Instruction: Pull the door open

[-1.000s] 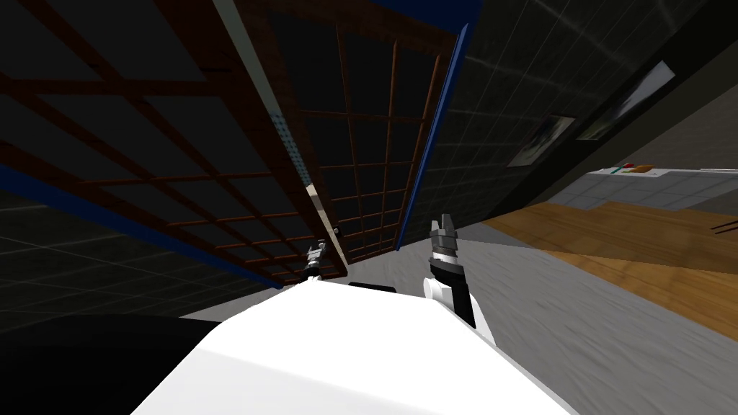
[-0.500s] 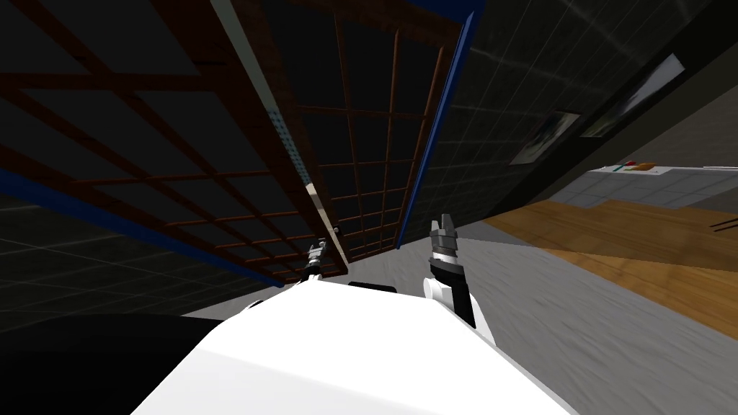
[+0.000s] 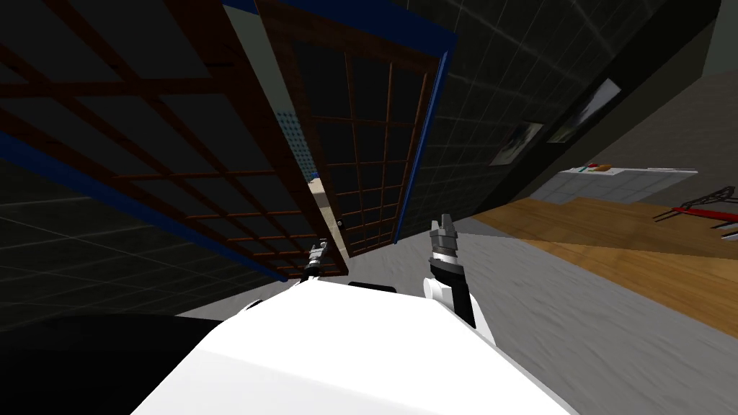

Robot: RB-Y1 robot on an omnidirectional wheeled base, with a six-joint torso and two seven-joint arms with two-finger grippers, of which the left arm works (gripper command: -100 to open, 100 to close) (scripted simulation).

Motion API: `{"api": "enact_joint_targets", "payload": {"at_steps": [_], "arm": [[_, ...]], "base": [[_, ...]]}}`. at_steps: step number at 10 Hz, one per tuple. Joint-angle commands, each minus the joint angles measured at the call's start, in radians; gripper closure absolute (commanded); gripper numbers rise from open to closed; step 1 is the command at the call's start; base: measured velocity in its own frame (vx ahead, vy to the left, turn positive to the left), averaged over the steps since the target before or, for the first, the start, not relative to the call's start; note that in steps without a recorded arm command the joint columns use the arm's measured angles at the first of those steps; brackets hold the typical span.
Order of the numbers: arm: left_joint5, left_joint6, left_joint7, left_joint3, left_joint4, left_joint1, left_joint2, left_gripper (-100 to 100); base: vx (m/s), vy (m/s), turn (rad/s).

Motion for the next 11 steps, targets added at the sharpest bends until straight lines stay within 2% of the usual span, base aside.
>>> {"api": "enact_joint_targets", "payload": {"at_steps": [1, 6, 8, 9, 11], "arm": [[-0.014, 0.001, 0.022, -0.023, -0.020, 0.023, 0.018, 100], [-0.072, -0.031, 0.108, -0.122, -0.064, 0.014, 0.050, 100], [-0.073, -0.034, 0.110, -0.124, -0.059, 0.015, 0.047, 100], [-0.087, -0.048, 0.132, -0.147, -0.067, 0.026, 0.063, 100], [-0.101, -0.068, 0.157, -0.170, -0.072, 0.038, 0.081, 100]], "base": [[-0.254, 0.087, -0.166], [-0.185, 0.068, -0.169], [-0.057, 0.028, -0.051], [-0.147, 0.019, -0.082], [-0.235, 0.080, -0.102]]}}
